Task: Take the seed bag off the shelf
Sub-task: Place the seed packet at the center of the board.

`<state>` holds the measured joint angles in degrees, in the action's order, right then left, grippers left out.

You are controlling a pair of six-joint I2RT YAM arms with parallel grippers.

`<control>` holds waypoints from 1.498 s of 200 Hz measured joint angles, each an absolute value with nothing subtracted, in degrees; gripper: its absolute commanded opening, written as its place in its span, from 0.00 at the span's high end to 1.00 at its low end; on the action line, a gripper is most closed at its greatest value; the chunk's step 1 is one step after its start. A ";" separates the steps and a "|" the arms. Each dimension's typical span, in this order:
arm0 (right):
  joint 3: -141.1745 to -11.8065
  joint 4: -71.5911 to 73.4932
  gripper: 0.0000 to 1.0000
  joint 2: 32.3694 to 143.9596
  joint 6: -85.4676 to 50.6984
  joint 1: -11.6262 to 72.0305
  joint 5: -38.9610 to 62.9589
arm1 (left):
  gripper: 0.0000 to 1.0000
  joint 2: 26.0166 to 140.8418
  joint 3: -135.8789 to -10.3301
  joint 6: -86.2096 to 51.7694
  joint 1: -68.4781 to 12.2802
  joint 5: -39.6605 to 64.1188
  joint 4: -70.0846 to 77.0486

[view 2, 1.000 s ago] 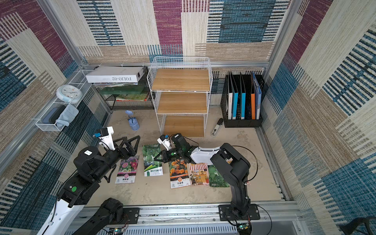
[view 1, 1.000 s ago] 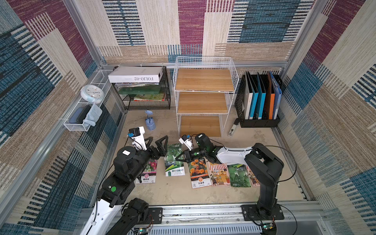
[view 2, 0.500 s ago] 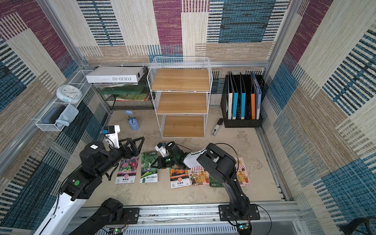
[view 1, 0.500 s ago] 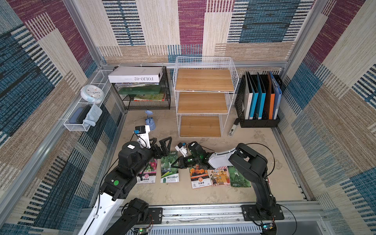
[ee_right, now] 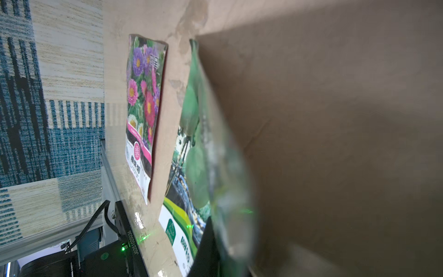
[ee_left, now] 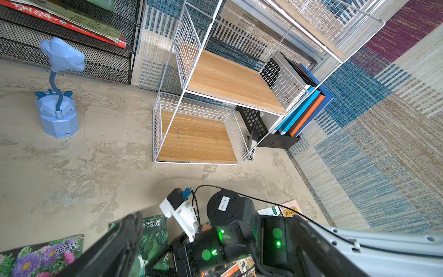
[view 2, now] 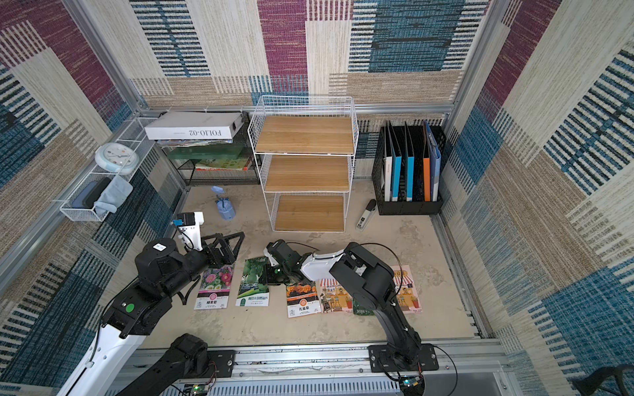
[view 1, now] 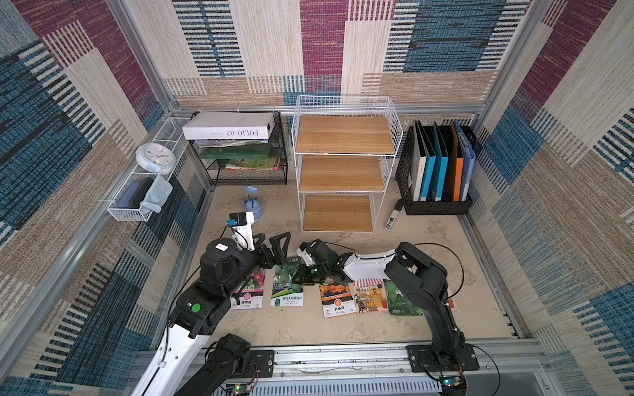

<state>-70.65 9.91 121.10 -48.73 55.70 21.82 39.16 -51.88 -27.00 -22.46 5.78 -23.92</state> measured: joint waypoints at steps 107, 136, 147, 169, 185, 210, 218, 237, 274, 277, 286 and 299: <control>-71.50 7.31 0.61 119.94 -47.99 55.94 20.73 | 0.00 38.98 -51.88 -26.81 -22.46 5.87 -24.03; -71.53 5.02 0.57 119.00 -47.27 55.94 19.22 | 0.01 38.94 -51.88 -26.81 -22.46 5.96 -24.05; -71.59 4.03 0.54 118.63 -47.07 55.92 18.63 | 0.00 38.85 -51.88 -26.81 -22.46 5.98 -24.05; -72.20 2.63 0.45 118.41 -46.68 55.92 18.04 | 0.01 38.79 -51.88 -26.81 -22.46 5.98 -24.05; -72.51 1.76 0.40 118.08 -46.35 55.94 17.39 | 0.01 38.79 -51.88 -26.81 -22.46 5.98 -24.05; -72.86 0.30 0.37 117.62 -45.82 55.94 15.99 | 0.01 38.79 -51.88 -26.81 -22.46 5.98 -24.08; -72.93 -0.38 0.34 117.38 -45.69 55.94 15.31 | 0.00 38.79 -51.88 -26.81 -22.46 5.98 -24.08; -73.45 -2.57 0.31 116.81 -45.21 55.94 13.47 | 0.00 38.79 -51.88 -26.81 -22.46 5.98 -24.10; -74.35 -7.57 0.28 115.63 -43.97 55.94 9.34 | 0.00 39.20 -51.86 -26.76 -22.46 5.93 -24.10; -74.35 -7.97 0.28 115.44 -43.79 55.94 8.97 | 0.01 39.27 -51.81 -26.70 -22.46 5.91 -24.10; -74.41 -9.91 0.28 114.76 -43.46 55.92 7.64 | 0.01 39.44 -51.66 -26.55 -22.46 5.69 -24.12; -74.94 -13.72 0.27 113.54 -42.46 55.90 5.26 | 0.01 39.83 -51.42 -25.85 -22.46 4.19 -24.16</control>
<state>-74.94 -13.72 113.54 -42.46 55.90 5.26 39.83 -51.42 -25.85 -22.46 4.19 -24.16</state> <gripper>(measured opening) 0.725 0.996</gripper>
